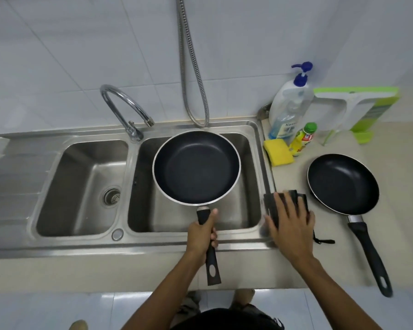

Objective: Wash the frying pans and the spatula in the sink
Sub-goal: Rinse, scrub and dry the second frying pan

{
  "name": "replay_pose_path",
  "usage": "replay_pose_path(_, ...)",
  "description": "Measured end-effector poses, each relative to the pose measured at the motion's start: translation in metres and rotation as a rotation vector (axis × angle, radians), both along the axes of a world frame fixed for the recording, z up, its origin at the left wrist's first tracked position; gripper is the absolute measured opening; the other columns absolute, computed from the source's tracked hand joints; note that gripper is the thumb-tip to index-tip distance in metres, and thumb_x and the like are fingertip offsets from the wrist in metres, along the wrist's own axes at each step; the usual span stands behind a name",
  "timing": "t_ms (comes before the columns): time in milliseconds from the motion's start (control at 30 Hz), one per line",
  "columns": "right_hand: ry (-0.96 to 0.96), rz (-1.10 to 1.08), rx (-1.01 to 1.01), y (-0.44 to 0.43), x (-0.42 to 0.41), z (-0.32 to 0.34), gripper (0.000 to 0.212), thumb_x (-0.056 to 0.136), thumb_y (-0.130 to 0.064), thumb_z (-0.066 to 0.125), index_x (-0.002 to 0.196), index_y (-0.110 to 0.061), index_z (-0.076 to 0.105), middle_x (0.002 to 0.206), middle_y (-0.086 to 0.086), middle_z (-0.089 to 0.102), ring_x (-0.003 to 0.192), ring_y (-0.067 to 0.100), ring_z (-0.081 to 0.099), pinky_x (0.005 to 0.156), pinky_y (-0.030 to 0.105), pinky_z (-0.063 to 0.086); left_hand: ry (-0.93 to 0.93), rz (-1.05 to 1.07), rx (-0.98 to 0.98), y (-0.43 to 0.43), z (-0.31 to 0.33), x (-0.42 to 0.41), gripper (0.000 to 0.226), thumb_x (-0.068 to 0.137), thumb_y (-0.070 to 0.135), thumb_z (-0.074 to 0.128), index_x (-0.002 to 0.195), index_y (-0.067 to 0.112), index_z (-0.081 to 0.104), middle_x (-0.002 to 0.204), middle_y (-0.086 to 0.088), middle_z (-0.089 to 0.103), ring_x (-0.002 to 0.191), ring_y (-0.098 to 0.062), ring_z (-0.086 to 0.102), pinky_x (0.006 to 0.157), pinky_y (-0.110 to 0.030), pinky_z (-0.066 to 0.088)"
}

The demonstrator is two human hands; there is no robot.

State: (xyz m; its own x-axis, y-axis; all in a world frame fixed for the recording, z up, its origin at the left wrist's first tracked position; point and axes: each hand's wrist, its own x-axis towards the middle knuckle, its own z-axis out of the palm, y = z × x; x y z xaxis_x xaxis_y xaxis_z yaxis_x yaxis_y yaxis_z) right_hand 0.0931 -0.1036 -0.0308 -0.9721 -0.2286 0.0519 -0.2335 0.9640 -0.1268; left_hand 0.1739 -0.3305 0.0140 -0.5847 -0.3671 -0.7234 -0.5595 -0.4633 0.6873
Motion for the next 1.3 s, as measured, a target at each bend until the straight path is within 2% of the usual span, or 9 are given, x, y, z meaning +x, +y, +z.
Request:
replay_pose_path(200,-0.082,0.039,-0.301,0.024,-0.005,-0.029,0.067,0.077,0.012,0.065,0.14,-0.013,0.059,0.148,0.014,0.052,0.132,0.041,0.052,0.107,0.051,0.045,-0.023,-0.019,-0.088,-0.006,0.017,0.018,0.051,0.081,0.046,0.08,0.063,0.019,0.042,0.049,0.003,0.037,0.04,-0.011,0.034,0.038,-0.023,0.03)
replay_pose_path(300,-0.041,-0.147,-0.696,-0.002,-0.021,0.007,0.047,0.091,0.006,0.051,0.135,-0.01,0.061,0.138,0.011,0.062,0.126,0.034,0.058,0.107,0.039,0.041,-0.039,-0.071,-0.15,-0.021,0.015,0.034,0.042,0.086,0.034,0.078,0.065,0.016,0.048,0.046,0.003,0.04,0.038,-0.011,0.035,0.037,-0.022,0.03)
replay_pose_path(400,-0.092,-0.023,-0.854,-0.063,-0.039,0.063,0.044,0.098,-0.001,0.055,0.139,-0.016,0.059,0.141,0.0,0.06,0.128,0.015,0.055,0.11,0.031,0.04,-0.026,-0.129,-0.142,-0.039,0.014,0.048,0.035,0.091,0.028,0.074,0.071,0.014,0.048,0.047,0.003,0.041,0.038,-0.011,0.035,0.036,-0.021,0.03)
replay_pose_path(533,-0.242,0.471,-0.598,-0.145,-0.039,0.094,0.043,0.102,-0.021,0.057,0.145,-0.02,0.054,0.15,0.0,0.052,0.138,0.015,0.048,0.118,0.032,0.034,-0.002,-0.24,-0.118,-0.061,0.024,0.058,0.036,0.092,0.027,0.071,0.07,0.016,0.045,0.048,0.002,0.04,0.036,-0.01,0.033,0.036,-0.021,0.028)
replay_pose_path(667,-0.434,0.828,-0.018,-0.213,0.002,0.083,0.064,0.105,-0.058,0.015,0.161,-0.028,0.021,0.17,-0.011,0.008,0.157,0.016,-0.003,0.127,0.039,0.005,0.007,-0.368,-0.162,-0.078,0.038,0.063,0.027,0.089,0.017,0.063,0.069,0.013,0.046,0.048,-0.003,0.042,0.036,-0.015,0.035,0.039,-0.021,0.03)
replay_pose_path(867,-0.12,0.472,0.057,-0.28,-0.086,0.085,0.062,0.107,-0.045,0.02,0.162,-0.018,0.01,0.171,0.004,0.004,0.157,0.032,0.001,0.125,0.054,0.009,0.035,-0.419,-0.188,-0.098,0.054,0.075,0.023,0.09,0.02,0.063,0.075,0.013,0.048,0.048,-0.003,0.042,0.037,-0.016,0.035,0.038,-0.022,0.029)
replay_pose_path(1033,-0.196,0.373,0.152,-0.199,-0.055,0.085,0.072,0.098,-0.042,0.004,0.161,-0.009,0.013,0.169,0.013,0.01,0.156,0.034,0.012,0.124,0.047,0.015,0.08,-0.412,-0.181,-0.131,0.047,0.071,0.018,0.094,0.018,0.065,0.086,0.009,0.051,0.049,-0.003,0.042,0.034,-0.012,0.033,0.036,-0.021,0.029)
replay_pose_path(1200,-0.542,0.621,-0.192,-0.248,0.037,0.117,0.056,0.111,-0.037,0.019,0.163,-0.019,0.007,0.17,-0.008,-0.002,0.156,0.014,-0.008,0.122,0.027,-0.002,0.108,-0.538,-0.272,-0.127,0.049,0.069,0.021,0.094,0.018,0.061,0.078,0.007,0.053,0.043,-0.007,0.046,0.031,-0.017,0.04,0.038,-0.022,0.031)
replay_pose_path(1300,-0.371,0.538,-0.153,-0.289,-0.018,0.111,0.061,0.11,-0.04,0.018,0.162,-0.014,0.001,0.171,0.002,-0.003,0.157,0.023,-0.008,0.126,0.038,0.001,0.101,-0.59,-0.29,-0.115,0.054,0.073,0.025,0.094,0.021,0.061,0.074,0.01,0.051,0.041,-0.002,0.044,0.032,-0.015,0.04,0.037,-0.02,0.032)
